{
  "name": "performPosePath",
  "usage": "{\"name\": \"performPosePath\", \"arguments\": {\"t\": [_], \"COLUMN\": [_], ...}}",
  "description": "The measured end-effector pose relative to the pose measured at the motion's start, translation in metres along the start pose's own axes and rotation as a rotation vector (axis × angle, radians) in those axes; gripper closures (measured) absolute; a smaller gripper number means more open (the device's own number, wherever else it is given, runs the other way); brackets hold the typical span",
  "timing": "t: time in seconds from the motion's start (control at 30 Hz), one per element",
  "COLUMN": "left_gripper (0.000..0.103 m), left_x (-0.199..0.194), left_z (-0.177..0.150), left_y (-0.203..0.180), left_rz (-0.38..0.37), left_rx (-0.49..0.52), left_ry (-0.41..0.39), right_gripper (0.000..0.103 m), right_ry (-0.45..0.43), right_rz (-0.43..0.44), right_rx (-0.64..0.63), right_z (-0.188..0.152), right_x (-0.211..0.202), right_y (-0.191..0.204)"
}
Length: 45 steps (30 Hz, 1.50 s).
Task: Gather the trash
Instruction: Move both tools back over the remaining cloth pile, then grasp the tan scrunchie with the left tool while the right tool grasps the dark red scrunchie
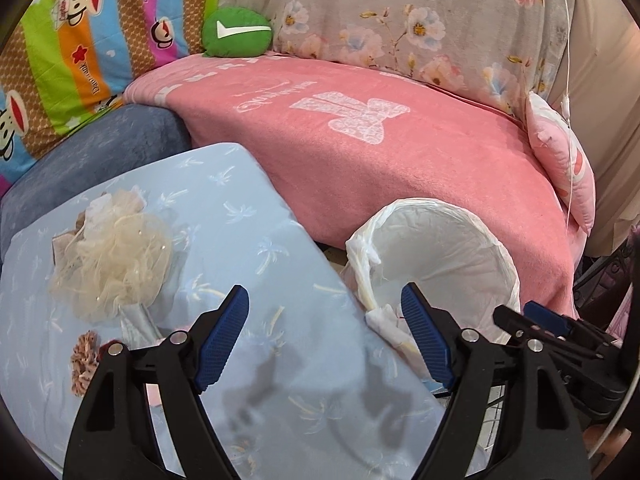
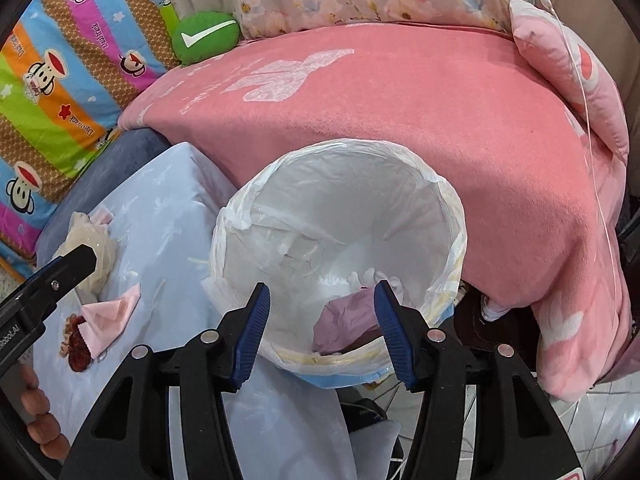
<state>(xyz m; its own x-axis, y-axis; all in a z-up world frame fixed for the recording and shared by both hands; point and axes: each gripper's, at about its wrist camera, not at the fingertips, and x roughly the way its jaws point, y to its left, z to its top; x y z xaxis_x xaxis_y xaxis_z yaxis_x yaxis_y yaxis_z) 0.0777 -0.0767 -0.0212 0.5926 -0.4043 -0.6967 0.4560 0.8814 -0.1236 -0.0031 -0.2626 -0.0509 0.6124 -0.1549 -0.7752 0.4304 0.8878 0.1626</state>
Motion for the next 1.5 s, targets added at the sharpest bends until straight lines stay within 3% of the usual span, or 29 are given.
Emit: {"name": "performPosePath", "arguments": {"t": [0.3,0.67,1.17,1.5], "left_gripper": [0.022,0.020,0.020,0.021], "left_x": [-0.012,-0.028,-0.046,-0.041], "left_z": [-0.008,-0.024,-0.060,-0.082], "left_y": [0.021,0.071,0.173,0.232], "left_rz": [0.025,0.087,0.225,0.259], "left_rx": [-0.040,-0.118,-0.310,-0.442], "left_ry": [-0.013,-0.018,0.024,0.083], "right_gripper": [0.047,0.045,0.044,0.044], "right_ry": [-0.089,-0.105,-0.028,0.038], "right_rz": [0.043,0.128,0.229,0.261], "right_rx": [-0.051,-0.165,-0.294,-0.342], "right_z": [0.019,0.018,-0.018,-0.040], "right_x": [-0.037,-0.048,-0.022,0.004], "right_y": [0.029,0.104,0.195,0.239]}}
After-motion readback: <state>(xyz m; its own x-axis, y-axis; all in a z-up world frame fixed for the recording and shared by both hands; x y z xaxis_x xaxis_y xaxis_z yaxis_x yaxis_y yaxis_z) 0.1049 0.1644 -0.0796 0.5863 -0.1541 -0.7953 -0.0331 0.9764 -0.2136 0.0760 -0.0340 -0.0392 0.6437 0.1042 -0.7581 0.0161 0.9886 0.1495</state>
